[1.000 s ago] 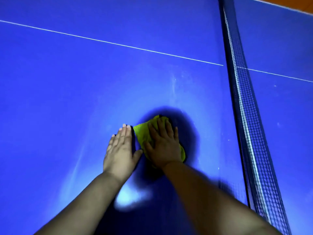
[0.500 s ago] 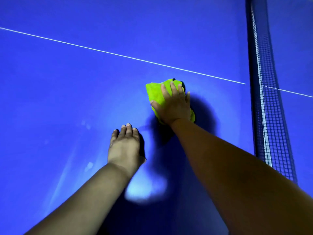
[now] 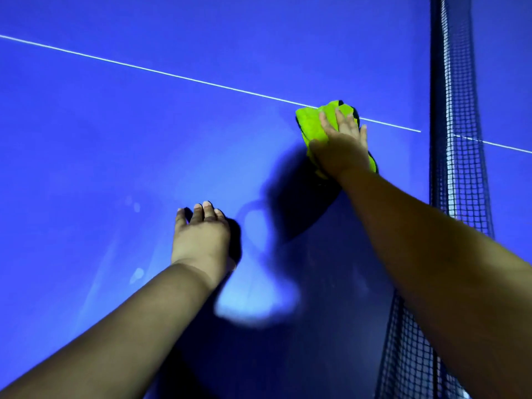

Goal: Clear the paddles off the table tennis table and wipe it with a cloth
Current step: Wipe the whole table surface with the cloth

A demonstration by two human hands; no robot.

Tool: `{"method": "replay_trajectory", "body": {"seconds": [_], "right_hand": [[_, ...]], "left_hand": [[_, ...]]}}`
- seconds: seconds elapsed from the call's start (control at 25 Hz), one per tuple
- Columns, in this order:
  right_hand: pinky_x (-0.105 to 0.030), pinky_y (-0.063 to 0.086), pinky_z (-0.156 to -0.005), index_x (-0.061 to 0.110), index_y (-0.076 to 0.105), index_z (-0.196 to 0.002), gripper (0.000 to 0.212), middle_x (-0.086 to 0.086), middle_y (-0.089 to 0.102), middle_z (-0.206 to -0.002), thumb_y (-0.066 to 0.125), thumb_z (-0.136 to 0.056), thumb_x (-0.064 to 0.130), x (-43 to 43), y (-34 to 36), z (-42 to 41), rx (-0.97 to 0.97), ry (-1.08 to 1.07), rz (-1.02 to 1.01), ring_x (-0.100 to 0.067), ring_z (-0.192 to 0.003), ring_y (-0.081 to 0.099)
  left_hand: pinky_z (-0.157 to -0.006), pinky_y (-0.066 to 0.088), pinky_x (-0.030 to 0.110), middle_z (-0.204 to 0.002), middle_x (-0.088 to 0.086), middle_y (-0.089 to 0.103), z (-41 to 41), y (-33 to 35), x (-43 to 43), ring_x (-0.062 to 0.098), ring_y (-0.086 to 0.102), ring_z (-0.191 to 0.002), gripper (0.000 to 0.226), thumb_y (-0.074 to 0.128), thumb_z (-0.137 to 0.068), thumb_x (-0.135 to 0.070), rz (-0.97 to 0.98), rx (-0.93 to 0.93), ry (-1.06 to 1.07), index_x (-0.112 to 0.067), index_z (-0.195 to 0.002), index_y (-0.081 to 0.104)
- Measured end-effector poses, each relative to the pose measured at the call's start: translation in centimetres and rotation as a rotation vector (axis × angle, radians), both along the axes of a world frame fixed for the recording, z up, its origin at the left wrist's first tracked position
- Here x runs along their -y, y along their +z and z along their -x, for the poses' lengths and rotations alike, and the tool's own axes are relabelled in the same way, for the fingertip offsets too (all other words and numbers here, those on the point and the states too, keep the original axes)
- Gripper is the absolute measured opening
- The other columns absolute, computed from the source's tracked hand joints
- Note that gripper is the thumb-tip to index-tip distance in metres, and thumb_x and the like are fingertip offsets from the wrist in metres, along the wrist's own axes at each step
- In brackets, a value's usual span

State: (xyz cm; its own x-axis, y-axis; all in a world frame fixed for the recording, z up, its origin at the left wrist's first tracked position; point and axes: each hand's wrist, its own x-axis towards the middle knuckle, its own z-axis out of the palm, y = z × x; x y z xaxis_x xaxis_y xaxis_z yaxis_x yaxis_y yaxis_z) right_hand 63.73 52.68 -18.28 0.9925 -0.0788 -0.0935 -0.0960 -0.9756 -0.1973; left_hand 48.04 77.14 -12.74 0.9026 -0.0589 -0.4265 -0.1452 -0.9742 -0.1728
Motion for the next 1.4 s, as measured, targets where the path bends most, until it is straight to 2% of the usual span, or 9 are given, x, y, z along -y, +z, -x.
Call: {"method": "replay_trajectory", "body": {"seconds": [0.08,0.16,0.28,0.4,0.6,0.84,1.04,1.2,1.4], "right_hand": [[-0.051,0.010,-0.115,0.032,0.030,-0.149,0.063,-0.008,0.020,-0.158,0.042,-0.090,0.051,-0.2,-0.1,2.7,0.043,0.053,0.005,-0.032,-0.144,0.018],[-0.052,0.014,-0.113,0.031,0.034,-0.147,0.074,-0.011,0.023,-0.157,0.031,-0.080,0.064,-0.5,0.2,5.7,0.041,0.107,-0.002,-0.035,-0.142,0.021],[-0.048,0.007,-0.117,0.035,0.030,-0.148,0.079,-0.008,0.017,-0.159,0.026,-0.077,0.067,-1.7,0.1,10.8,-0.004,0.108,-0.029,-0.032,-0.146,0.012],[-0.048,0.007,-0.118,0.034,0.033,-0.147,0.079,-0.009,0.018,-0.159,0.023,-0.076,0.068,-3.3,0.2,16.2,0.007,0.128,-0.051,-0.033,-0.147,0.010],[-0.046,0.009,-0.117,0.034,0.039,-0.144,0.073,-0.008,0.021,-0.158,0.034,-0.077,0.062,-6.0,0.5,26.6,0.015,0.123,-0.072,-0.034,-0.146,0.013],[-0.051,0.021,-0.112,0.031,0.046,-0.140,0.068,-0.010,0.033,-0.153,0.049,-0.077,0.056,-10.4,0.4,39.8,0.109,0.110,-0.061,-0.037,-0.142,0.025],[-0.051,0.024,-0.111,0.033,0.044,-0.141,0.068,-0.009,0.031,-0.154,0.053,-0.077,0.054,-14.0,0.9,49.0,0.110,0.122,-0.058,-0.036,-0.143,0.024],[-0.051,0.026,-0.111,0.032,0.044,-0.141,0.066,-0.006,0.032,-0.154,0.054,-0.079,0.050,-14.7,1.4,54.8,0.138,0.181,-0.087,-0.035,-0.143,0.023],[-0.051,0.025,-0.114,0.033,0.040,-0.142,0.074,-0.001,0.034,-0.153,0.062,-0.071,0.045,-11.0,1.9,58.9,0.093,0.271,-0.053,-0.027,-0.144,0.023]], "left_hand": [[-0.115,0.010,0.044,-0.152,0.018,0.020,-0.1,0.0,0.3,0.030,0.019,-0.140,0.073,0.049,-0.086,-0.037,-0.017,-0.029,-0.001,-0.001,-0.143,0.022],[-0.115,0.011,0.042,-0.152,0.019,0.019,0.0,0.1,0.4,0.031,0.019,-0.140,0.079,0.055,-0.083,-0.038,-0.017,-0.063,0.011,0.000,-0.143,0.021],[-0.115,0.011,0.041,-0.154,0.015,0.016,0.4,0.0,0.0,0.028,0.015,-0.142,0.087,0.063,-0.078,-0.040,0.011,-0.063,0.033,-0.003,-0.144,0.020],[-0.114,0.009,0.042,-0.155,0.011,0.015,1.6,0.0,-0.5,0.023,0.009,-0.144,0.090,0.065,-0.077,-0.046,0.085,0.011,0.098,-0.007,-0.145,0.020],[-0.115,0.000,0.041,-0.156,0.014,0.010,9.4,-0.3,-0.3,0.023,0.002,-0.144,0.068,0.038,-0.095,-0.043,0.249,0.162,0.111,-0.004,-0.147,0.015],[-0.114,0.000,0.038,-0.155,0.009,0.016,18.6,0.8,-3.5,0.020,0.007,-0.144,0.063,0.021,-0.094,-0.043,0.399,0.171,0.042,-0.008,-0.147,0.021],[-0.114,0.003,0.037,-0.155,0.005,0.018,24.7,1.8,-5.5,0.019,0.009,-0.144,0.059,0.037,-0.096,-0.039,0.447,0.153,-0.015,-0.012,-0.146,0.023],[-0.114,0.002,0.036,-0.156,0.005,0.016,28.1,2.3,-6.1,0.018,0.008,-0.144,0.059,0.038,-0.096,-0.039,0.464,0.136,-0.078,-0.013,-0.146,0.023],[-0.115,0.003,0.036,-0.156,0.004,0.015,28.7,2.3,-5.5,0.017,0.007,-0.144,0.059,0.037,-0.096,-0.041,0.437,0.110,-0.130,-0.015,-0.146,0.020]]}}
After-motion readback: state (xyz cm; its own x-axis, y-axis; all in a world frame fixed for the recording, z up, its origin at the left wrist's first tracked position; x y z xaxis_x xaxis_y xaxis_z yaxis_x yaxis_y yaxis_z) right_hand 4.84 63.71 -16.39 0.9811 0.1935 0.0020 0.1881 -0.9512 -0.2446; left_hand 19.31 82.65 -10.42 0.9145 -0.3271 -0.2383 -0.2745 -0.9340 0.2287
